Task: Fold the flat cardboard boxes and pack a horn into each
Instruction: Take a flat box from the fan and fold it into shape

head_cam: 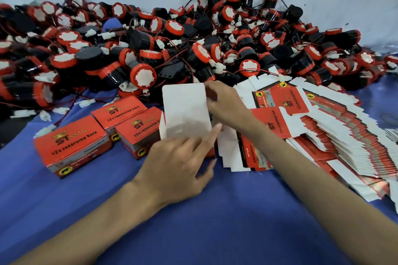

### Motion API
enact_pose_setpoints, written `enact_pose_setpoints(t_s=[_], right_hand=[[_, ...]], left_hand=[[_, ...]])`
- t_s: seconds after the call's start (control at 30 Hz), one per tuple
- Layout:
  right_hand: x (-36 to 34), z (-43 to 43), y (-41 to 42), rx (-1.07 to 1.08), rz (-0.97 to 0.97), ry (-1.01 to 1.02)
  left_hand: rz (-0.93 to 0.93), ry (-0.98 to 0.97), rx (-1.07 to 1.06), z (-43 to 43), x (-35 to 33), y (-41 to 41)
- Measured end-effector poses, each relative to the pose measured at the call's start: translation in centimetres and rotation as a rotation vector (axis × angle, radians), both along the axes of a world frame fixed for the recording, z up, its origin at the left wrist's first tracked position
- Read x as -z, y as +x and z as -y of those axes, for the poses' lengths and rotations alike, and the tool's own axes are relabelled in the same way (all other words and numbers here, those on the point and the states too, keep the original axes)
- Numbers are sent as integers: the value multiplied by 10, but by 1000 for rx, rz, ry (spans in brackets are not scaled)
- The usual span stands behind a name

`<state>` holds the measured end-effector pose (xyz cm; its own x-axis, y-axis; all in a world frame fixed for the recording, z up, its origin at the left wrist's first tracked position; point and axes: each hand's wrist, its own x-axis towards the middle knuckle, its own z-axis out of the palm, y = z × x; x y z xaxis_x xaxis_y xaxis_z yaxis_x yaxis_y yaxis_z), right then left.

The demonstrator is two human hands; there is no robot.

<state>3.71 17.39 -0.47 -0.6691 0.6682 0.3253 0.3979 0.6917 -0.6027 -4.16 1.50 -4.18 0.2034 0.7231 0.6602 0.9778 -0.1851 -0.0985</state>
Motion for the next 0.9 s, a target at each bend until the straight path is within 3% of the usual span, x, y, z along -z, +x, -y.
enact_pose_setpoints(t_s=[0.13,0.33,0.4,0.5,0.7,0.9], right_hand=[[0,-7,-25,-117,291,-29],[-1,-1,-30,-38,153,11],[-11,-12,-19,0,118,-65],[-22,-19,20,3,-161,-343],[-28,-9,87,127,-438,-380],[-34,-7,112,-185,-1011,-773]], left_hand=[[-33,48,-52,1,3,-3],[13,39,-42,0,3,-2],[53,47,-38,0,4,-4],[68,62,-16,-4,6,-5],[82,11,-27,-8,7,-6],[130,-69,43,-9,7,-5]])
